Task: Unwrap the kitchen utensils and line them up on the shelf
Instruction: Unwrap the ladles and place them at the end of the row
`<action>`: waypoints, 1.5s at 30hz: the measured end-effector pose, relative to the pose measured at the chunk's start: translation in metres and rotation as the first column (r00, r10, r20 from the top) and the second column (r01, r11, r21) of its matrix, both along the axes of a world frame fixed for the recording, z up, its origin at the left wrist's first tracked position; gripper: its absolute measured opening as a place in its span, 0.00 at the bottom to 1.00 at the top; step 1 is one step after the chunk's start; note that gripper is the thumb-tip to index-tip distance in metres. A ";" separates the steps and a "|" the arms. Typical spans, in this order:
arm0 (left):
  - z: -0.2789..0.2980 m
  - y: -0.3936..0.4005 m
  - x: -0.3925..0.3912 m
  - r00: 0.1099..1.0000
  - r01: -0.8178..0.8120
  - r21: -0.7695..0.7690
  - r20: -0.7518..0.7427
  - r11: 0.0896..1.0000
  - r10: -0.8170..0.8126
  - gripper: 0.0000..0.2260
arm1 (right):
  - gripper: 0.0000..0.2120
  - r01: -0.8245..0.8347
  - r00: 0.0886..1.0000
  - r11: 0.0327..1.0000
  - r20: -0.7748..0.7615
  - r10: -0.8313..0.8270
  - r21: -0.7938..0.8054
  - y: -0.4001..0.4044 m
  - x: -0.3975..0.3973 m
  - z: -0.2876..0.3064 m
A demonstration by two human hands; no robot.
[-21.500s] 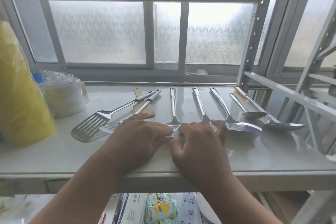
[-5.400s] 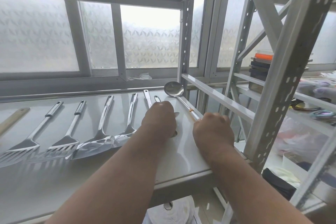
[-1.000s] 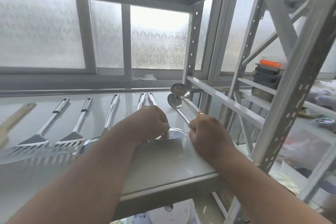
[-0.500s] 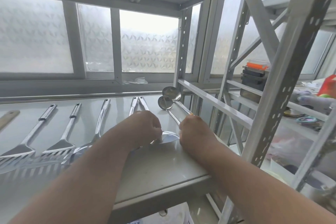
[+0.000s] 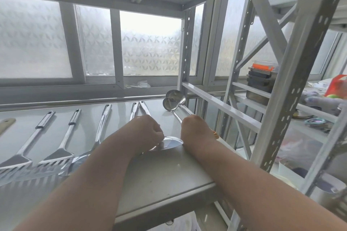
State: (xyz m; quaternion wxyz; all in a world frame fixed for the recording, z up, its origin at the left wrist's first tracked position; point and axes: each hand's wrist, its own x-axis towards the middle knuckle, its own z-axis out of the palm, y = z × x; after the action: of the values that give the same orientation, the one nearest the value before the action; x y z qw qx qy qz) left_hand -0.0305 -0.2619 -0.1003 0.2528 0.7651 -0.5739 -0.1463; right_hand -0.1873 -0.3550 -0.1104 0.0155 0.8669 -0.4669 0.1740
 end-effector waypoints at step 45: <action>0.024 0.050 0.041 0.938 -0.160 0.008 0.313 0.987 0.149 0.27 | 0.08 -0.461 0.312 0.743 0.872 -0.377 0.486 0.054 -0.019 0.004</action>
State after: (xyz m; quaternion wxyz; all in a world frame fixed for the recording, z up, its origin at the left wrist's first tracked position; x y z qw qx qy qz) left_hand 0.0110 -0.2116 -0.0761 0.1571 0.8253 -0.5423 -0.0133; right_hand -0.2059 -0.3007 -0.1061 -0.5772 0.5470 -0.3856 0.4679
